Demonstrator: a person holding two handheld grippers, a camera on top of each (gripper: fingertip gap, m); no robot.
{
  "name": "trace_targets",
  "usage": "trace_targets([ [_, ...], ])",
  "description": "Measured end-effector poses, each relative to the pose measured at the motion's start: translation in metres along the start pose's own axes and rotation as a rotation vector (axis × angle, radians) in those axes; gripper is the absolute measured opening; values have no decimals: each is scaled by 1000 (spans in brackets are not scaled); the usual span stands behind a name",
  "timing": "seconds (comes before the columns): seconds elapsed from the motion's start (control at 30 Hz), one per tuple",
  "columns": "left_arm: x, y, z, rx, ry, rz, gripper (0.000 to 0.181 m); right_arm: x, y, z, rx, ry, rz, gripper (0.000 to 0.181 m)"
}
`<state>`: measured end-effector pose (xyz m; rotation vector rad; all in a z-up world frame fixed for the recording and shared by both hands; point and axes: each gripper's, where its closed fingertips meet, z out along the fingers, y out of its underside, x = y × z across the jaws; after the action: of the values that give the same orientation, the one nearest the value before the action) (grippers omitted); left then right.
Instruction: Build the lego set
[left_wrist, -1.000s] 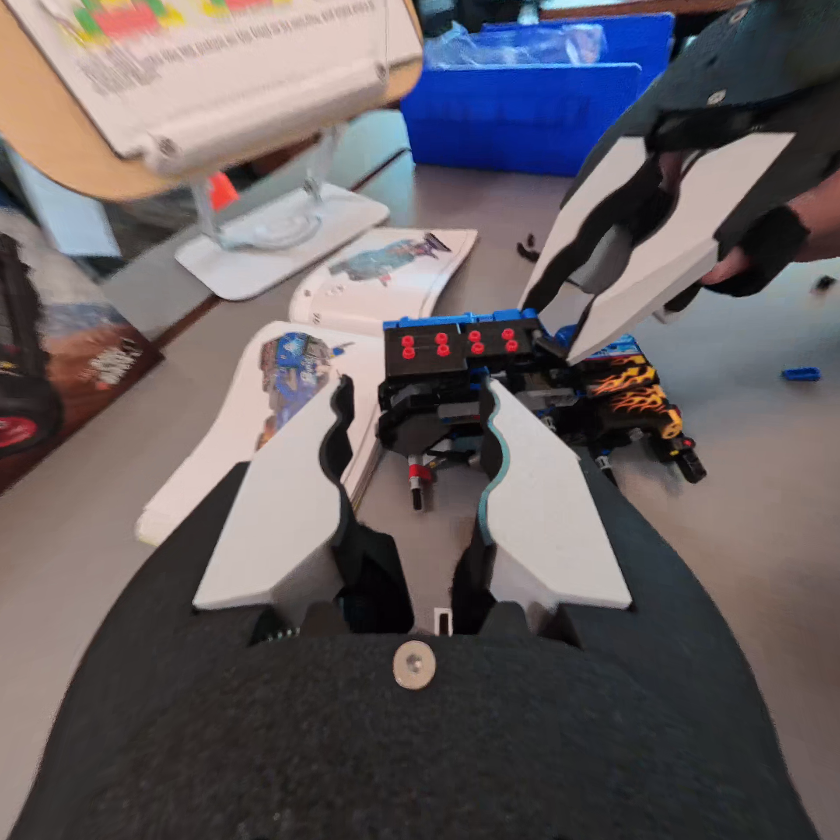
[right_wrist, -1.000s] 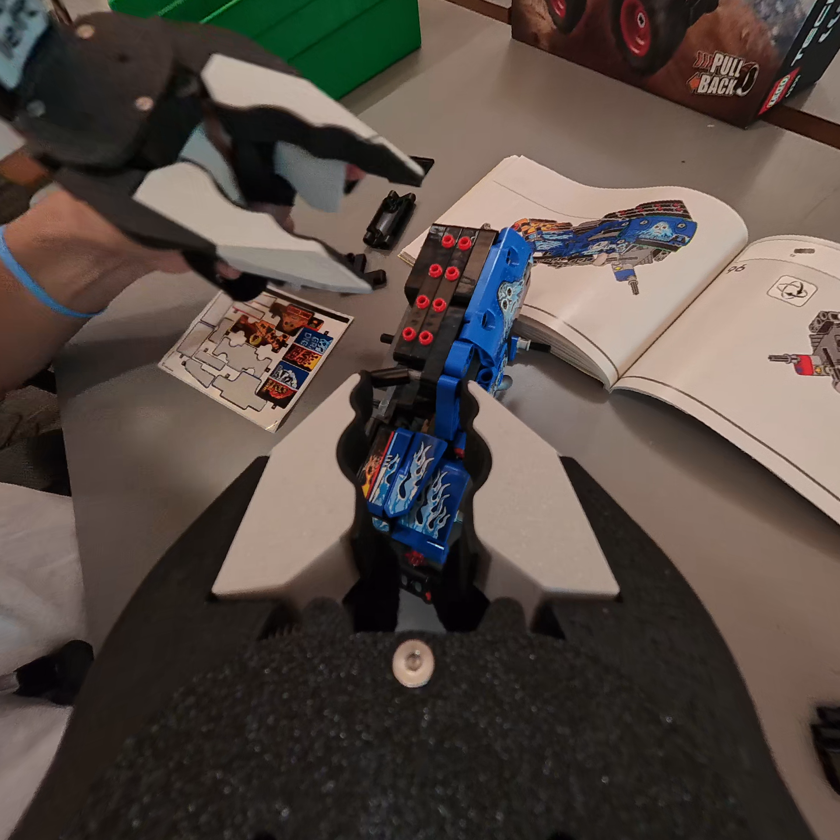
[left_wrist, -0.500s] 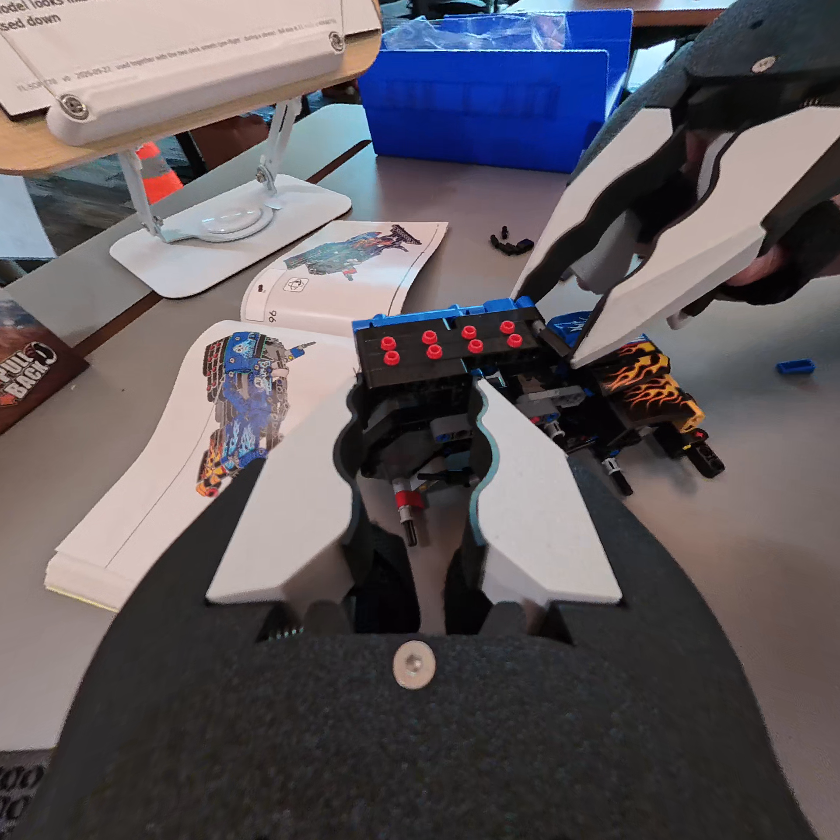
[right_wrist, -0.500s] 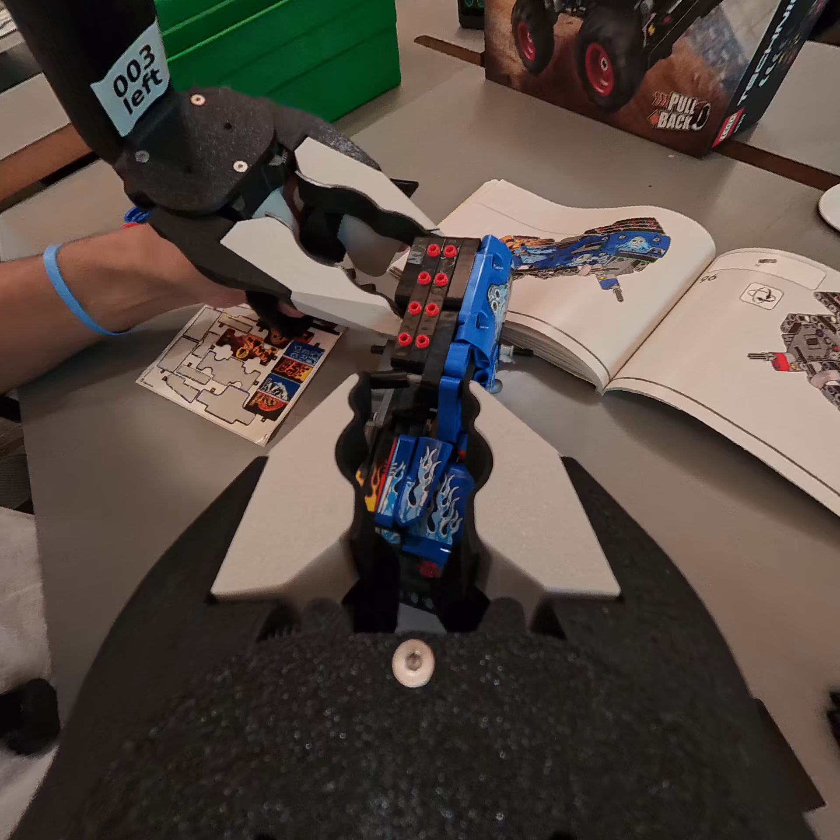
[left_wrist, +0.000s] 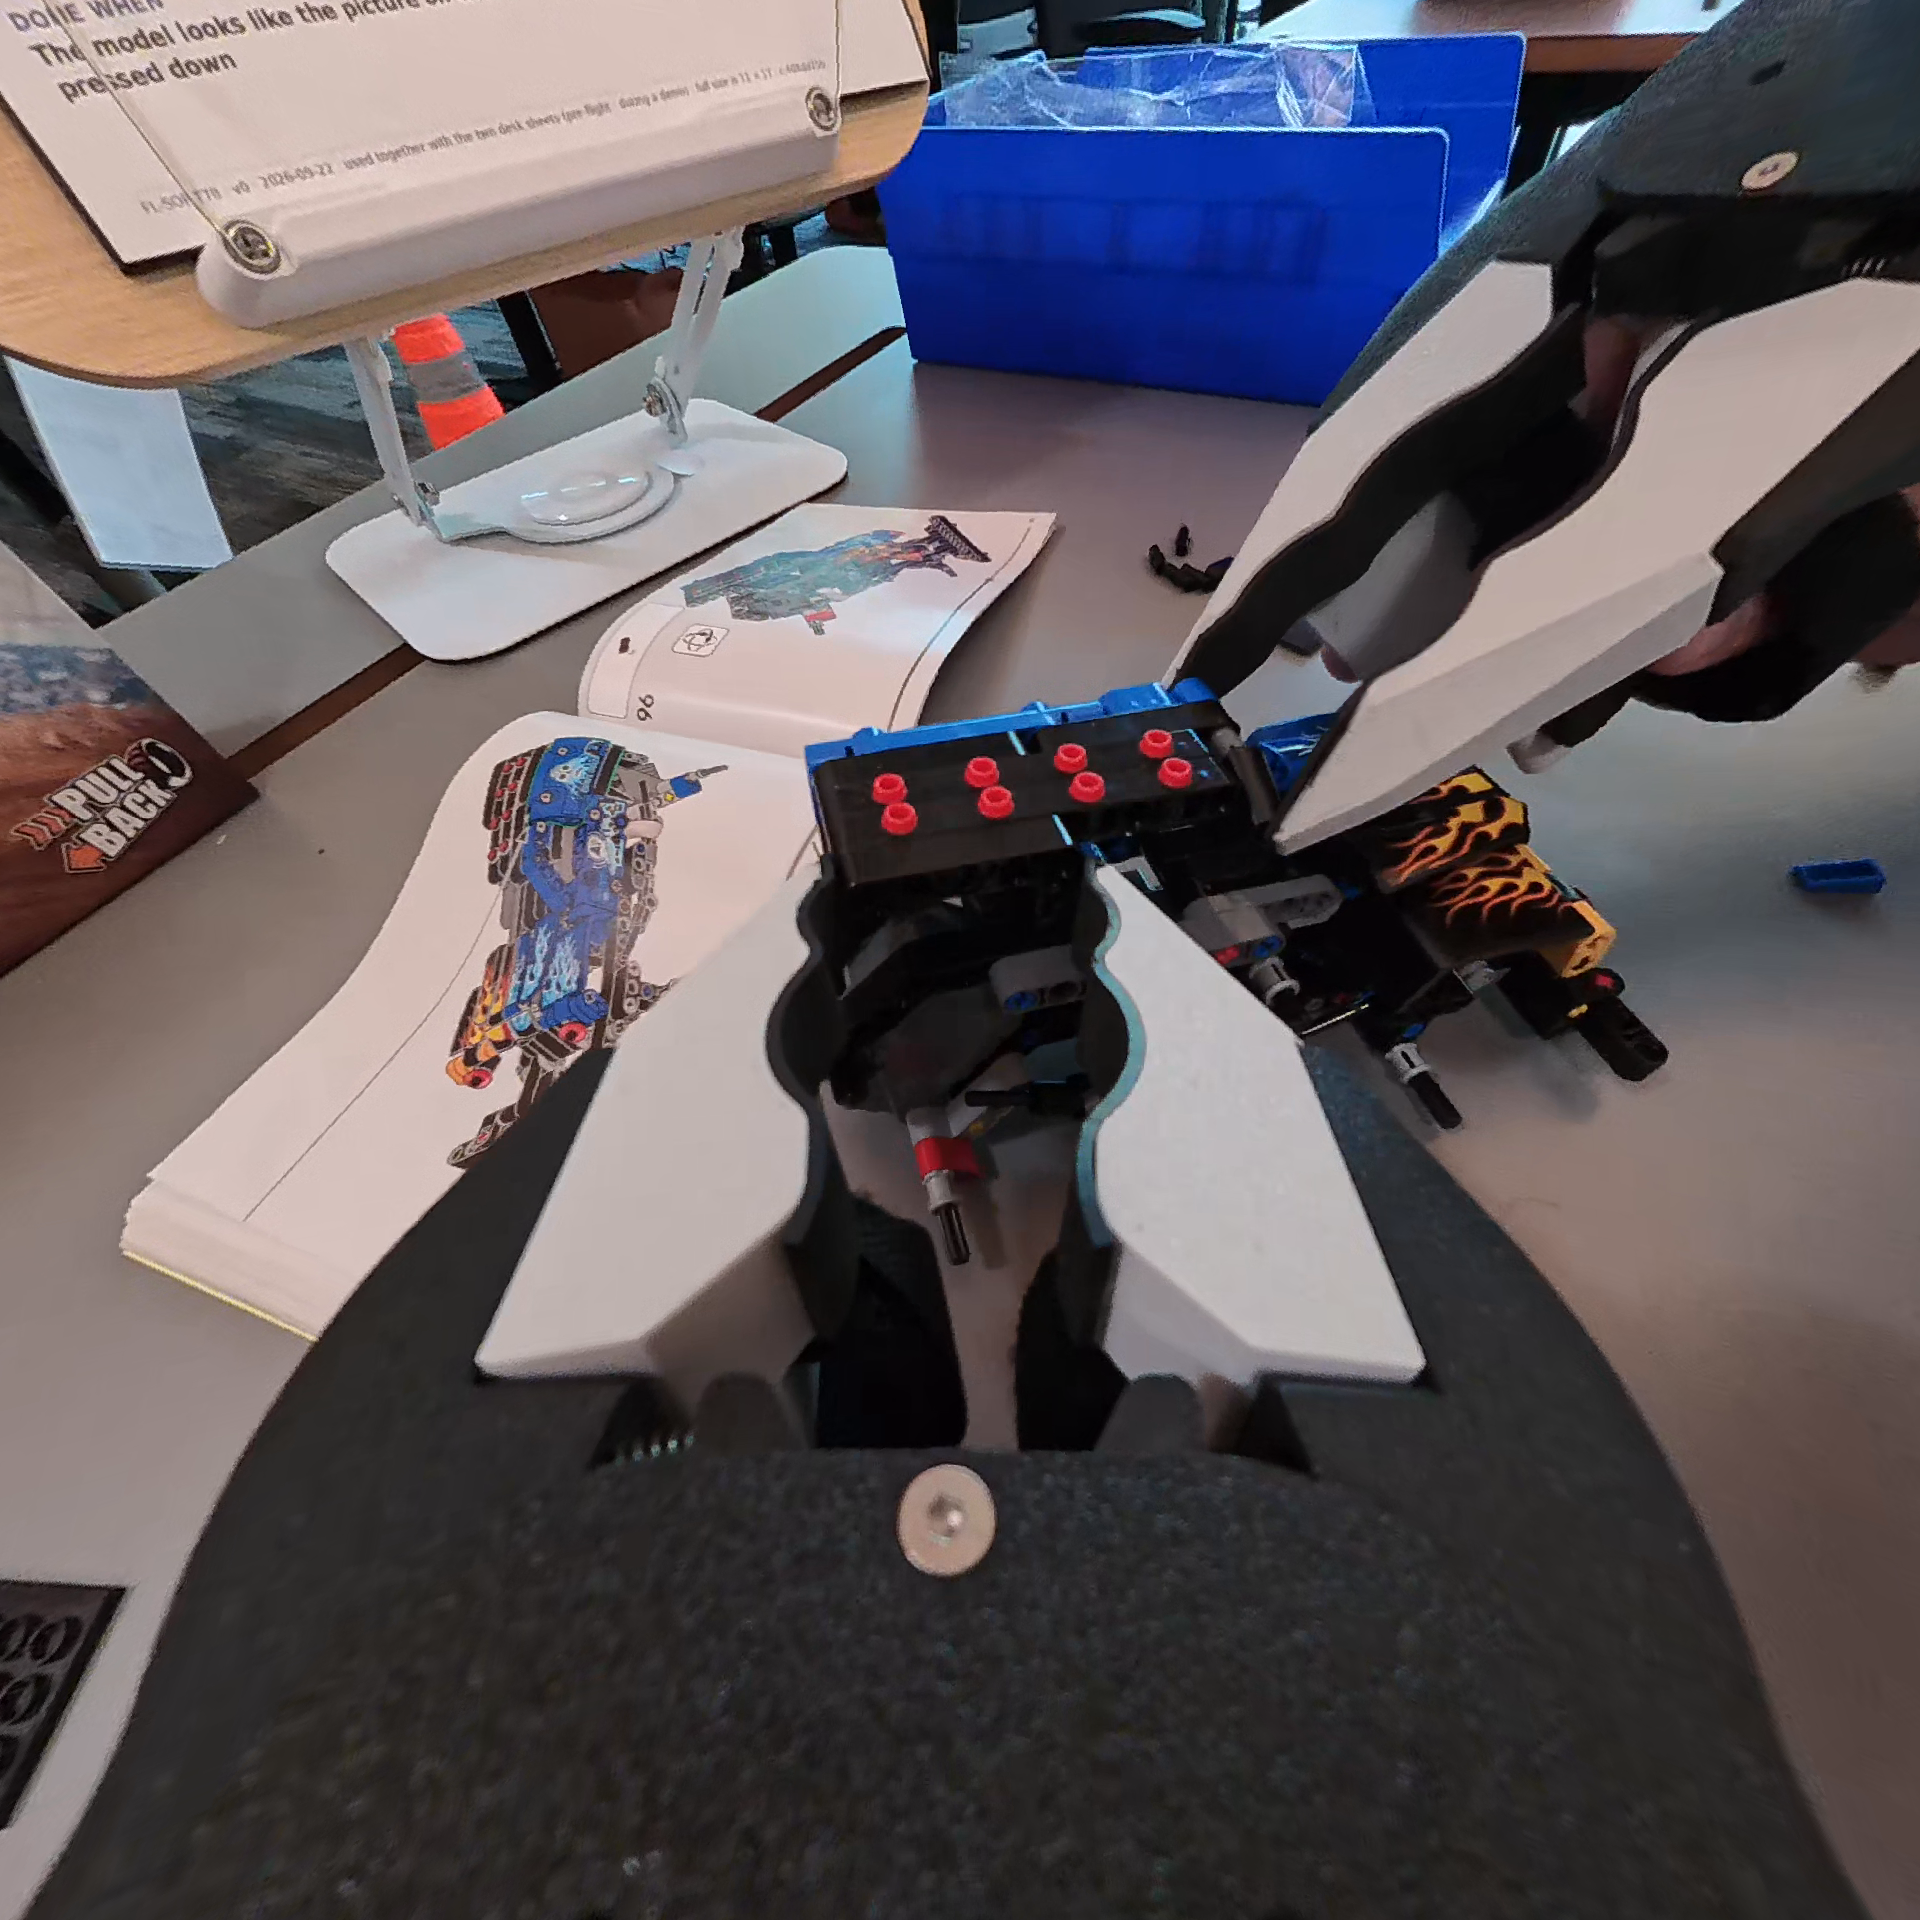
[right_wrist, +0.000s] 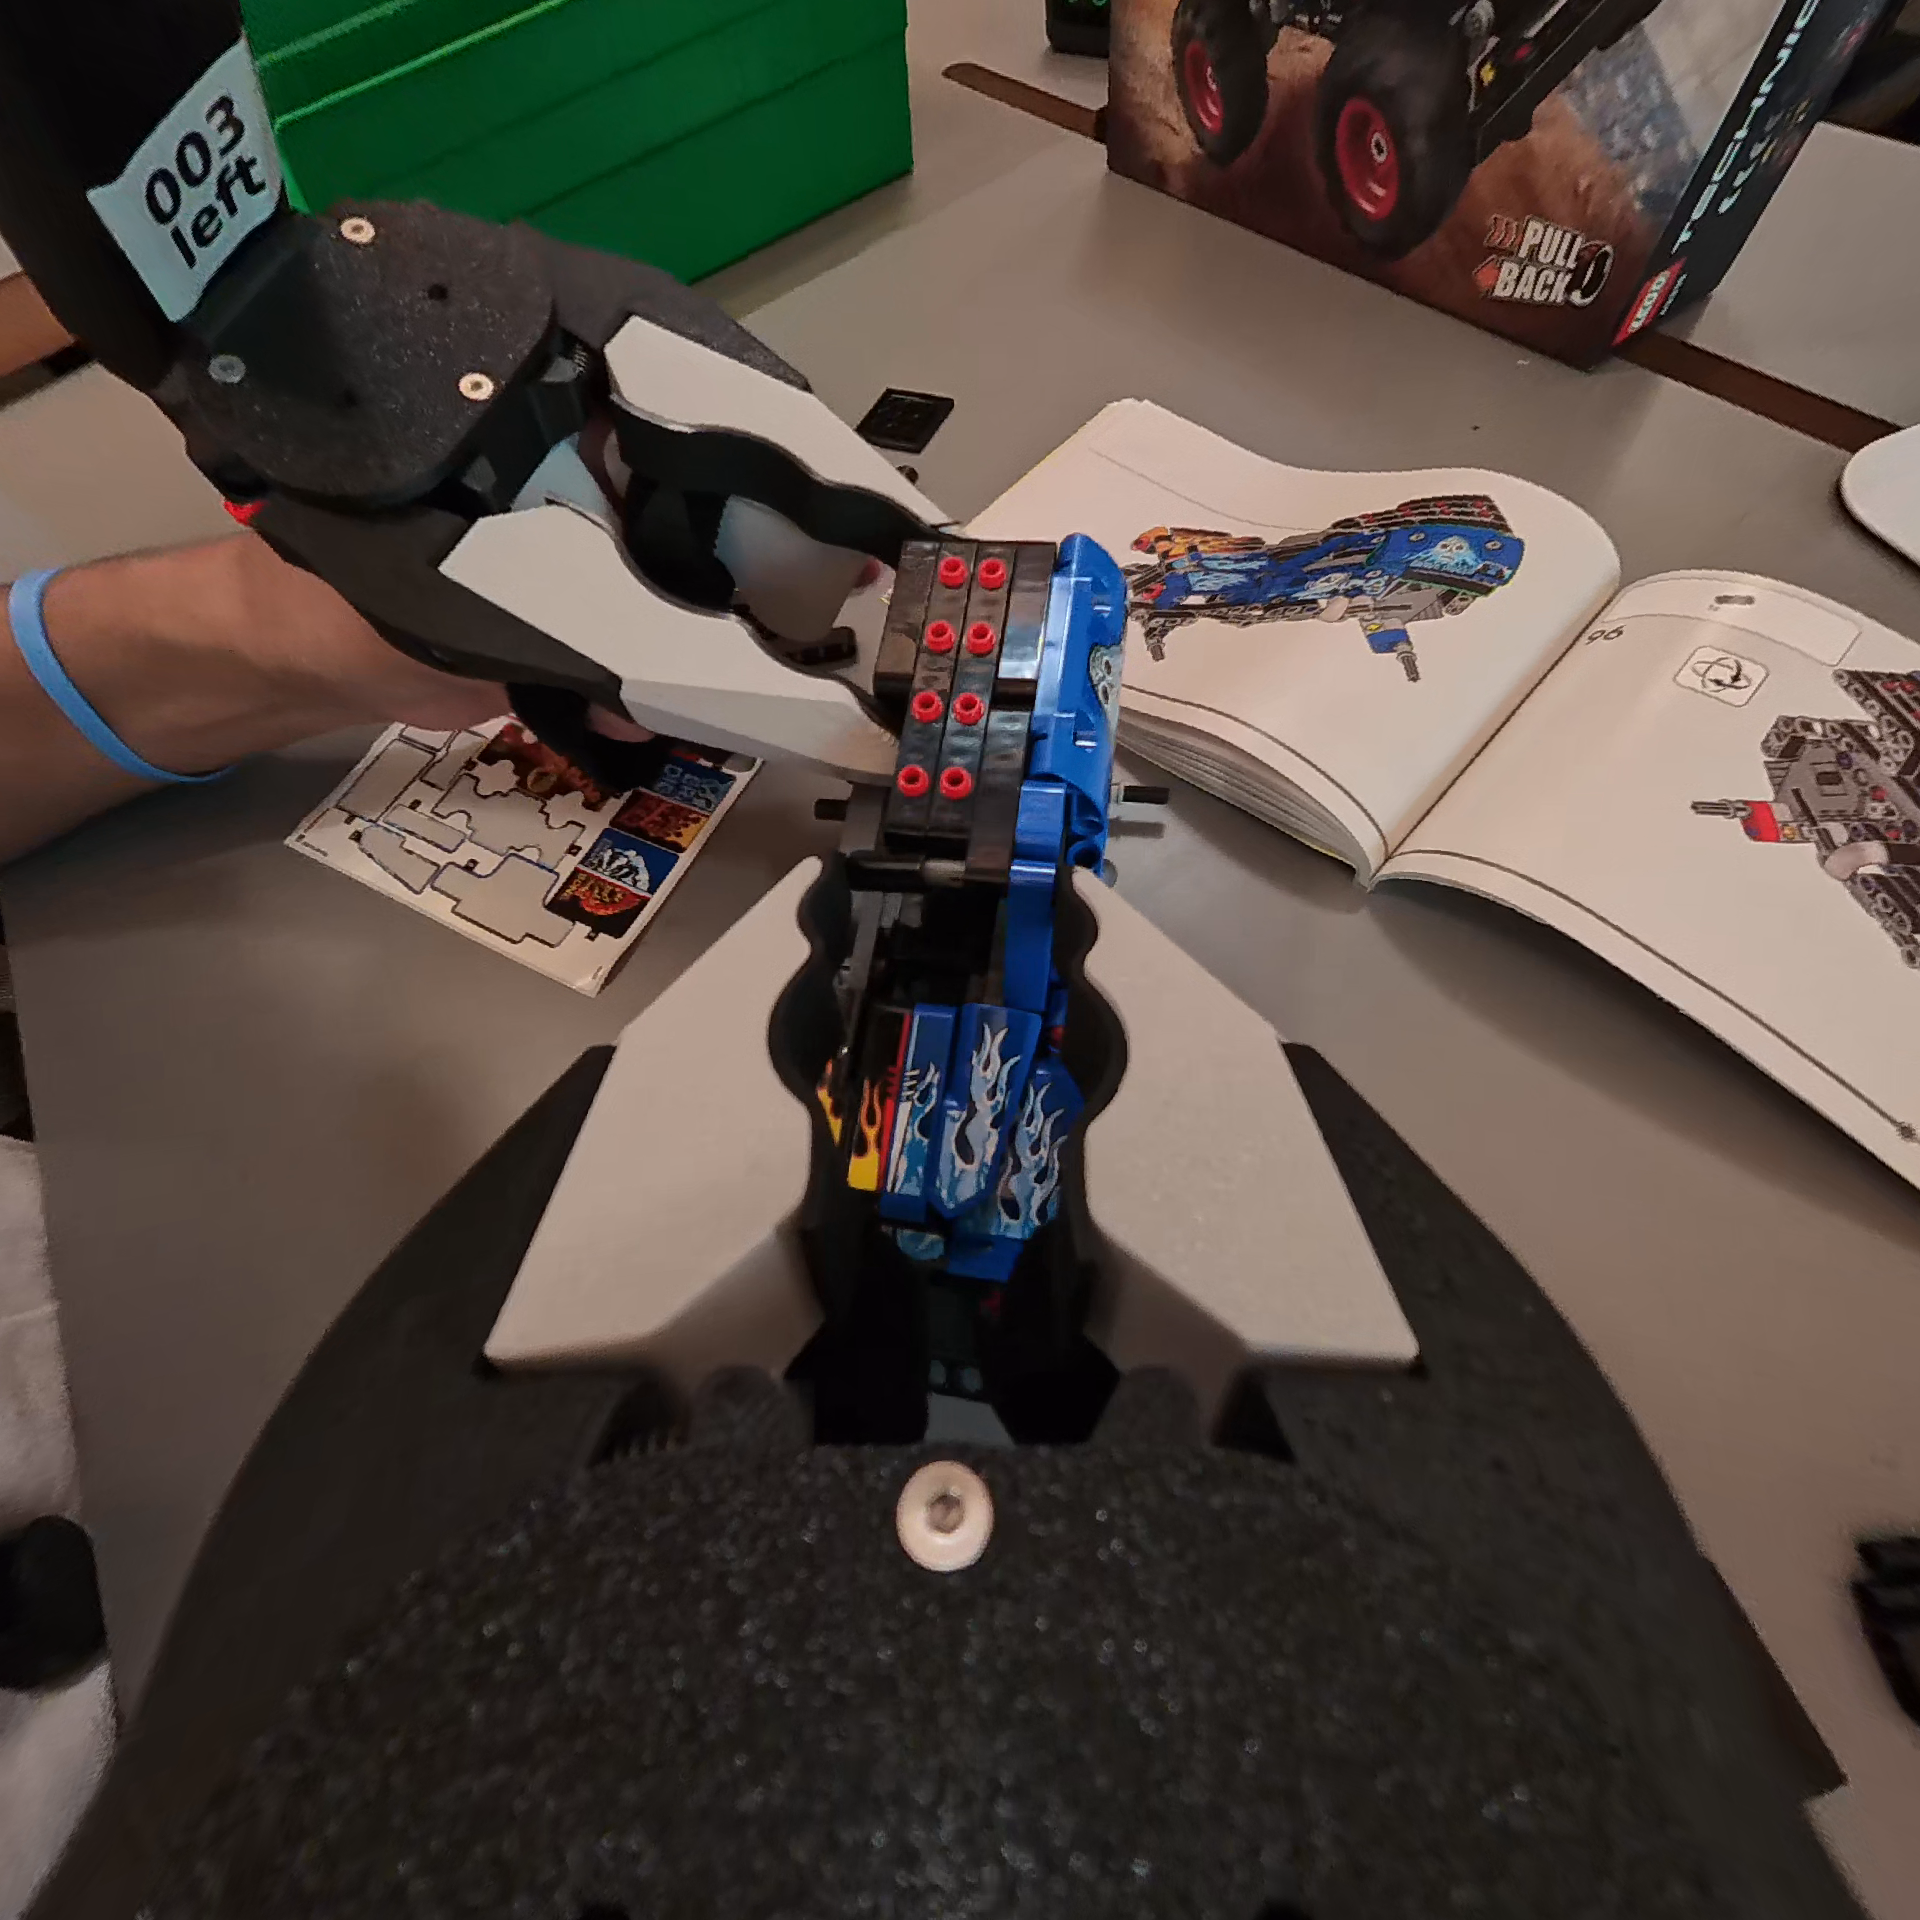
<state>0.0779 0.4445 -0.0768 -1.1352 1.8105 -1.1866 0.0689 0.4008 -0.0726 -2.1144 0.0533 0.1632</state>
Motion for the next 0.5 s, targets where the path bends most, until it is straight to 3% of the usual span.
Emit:
trace_targets([
  [0.03,0,0,0,0,-4,1,40,0,0,0,2,-3,12,38],
  [0.5,2,1,2,0,-6,15,40,0,0,-3,15,-92,81,33],
])
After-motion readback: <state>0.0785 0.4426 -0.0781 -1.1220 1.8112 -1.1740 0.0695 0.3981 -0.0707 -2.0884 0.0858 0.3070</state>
